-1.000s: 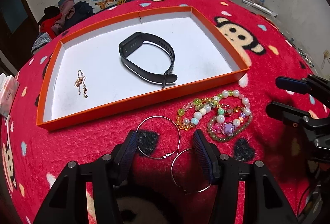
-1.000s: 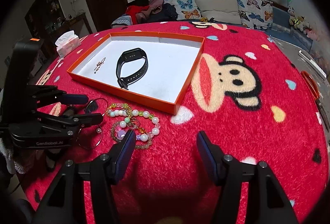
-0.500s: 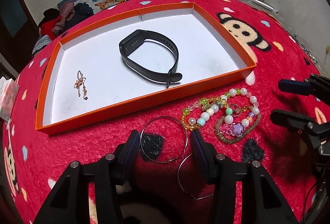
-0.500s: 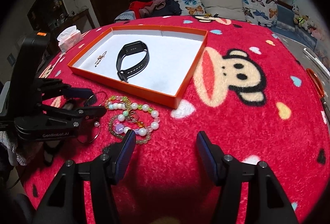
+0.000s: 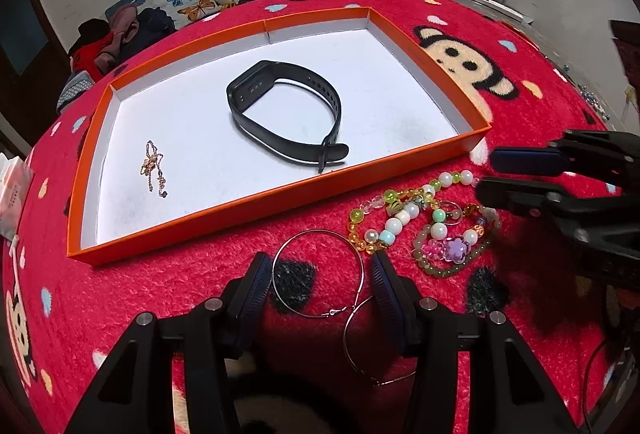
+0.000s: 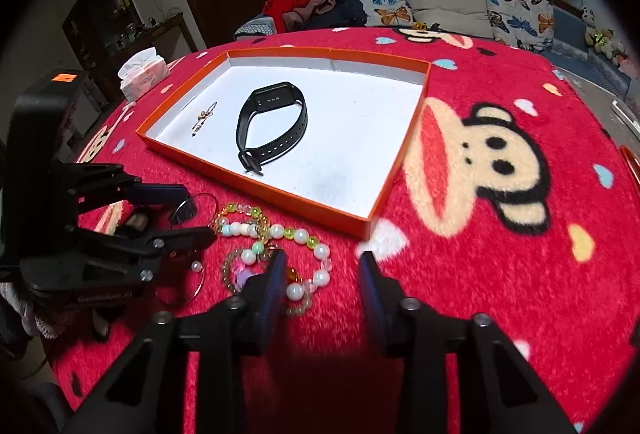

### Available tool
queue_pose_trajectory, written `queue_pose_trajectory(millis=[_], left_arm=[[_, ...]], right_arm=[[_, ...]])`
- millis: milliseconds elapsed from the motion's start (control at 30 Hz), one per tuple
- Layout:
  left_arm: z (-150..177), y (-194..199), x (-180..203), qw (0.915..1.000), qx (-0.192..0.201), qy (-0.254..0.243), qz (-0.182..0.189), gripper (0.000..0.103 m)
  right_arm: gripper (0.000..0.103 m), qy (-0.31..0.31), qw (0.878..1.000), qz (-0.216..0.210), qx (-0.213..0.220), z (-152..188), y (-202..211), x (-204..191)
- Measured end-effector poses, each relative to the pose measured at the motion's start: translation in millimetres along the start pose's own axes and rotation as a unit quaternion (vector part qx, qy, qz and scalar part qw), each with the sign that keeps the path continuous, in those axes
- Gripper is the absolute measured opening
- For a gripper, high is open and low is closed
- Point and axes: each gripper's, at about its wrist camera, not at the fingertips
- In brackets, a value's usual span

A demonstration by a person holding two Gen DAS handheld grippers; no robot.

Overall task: Organize jewelry
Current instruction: 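Grasp a silver hoop earring with the left tool while the right tool grasps a beaded bracelet, then place the silver hoop in the tray with the left tool while the right tool drops the bracelet there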

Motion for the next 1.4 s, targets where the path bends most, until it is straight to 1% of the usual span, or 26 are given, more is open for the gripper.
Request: queue_pose_trajectory(millis=[200,333,400,433,500,600,800,867,1167,1400], left_arm=[[1,-1,-1,1.0,-0.001,-0.003,0.001,0.055],[0,-2,-2,1.0,0.0,-0.003,0.002,0.055],[0,-3,-1,1.0,0.001,-0.008,0.0,0.055],[-1,-3,0,1.0,0.002,-0.009,0.0,0.055],[0,-3,0,0.9999,0.005,-0.014,0.001,0.055],[1,-2,-1,0.9998,0.009,-0.015,0.001,0.052],[5,7,-3,0.9997,0.022,-0.007,0.008,0.051],[7,15,-6,0.9994,0.031,-0.002,0.015,0.051],[10,56,-22,0.9972,0.07,0.015,0.021,0.051],[3,82,-49,0.9945,0.096,0.037,0.018,0.051]], right_arm=[[0.031,0.025,0.999,0.016,-0.013,-1,-10,-6],[0.023,0.052,0.998,0.032,-0.013,-3,-13,-15],[0.018,0.064,0.997,0.042,-0.013,-3,-14,-18],[0.014,0.069,0.996,0.047,-0.013,-3,-15,-19],[0.012,0.068,0.996,0.047,-0.012,-2,-13,-19],[0.012,0.061,0.997,0.043,-0.006,-1,-9,-18],[0.012,0.054,0.998,0.039,0.015,0,9,-21],[0.012,0.054,0.998,0.037,0.024,-1,16,-24],[0.012,0.068,0.994,0.031,0.077,-19,58,-42],[0.012,0.076,0.99,0.043,0.111,-35,82,-45]])
Point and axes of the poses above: each gripper's, at about its wrist camera, not at the fingertips, and y roughly against the way its jaws point, x to its right, z to its underside, and after that the axes turned 6 degrees about -x, right-handed
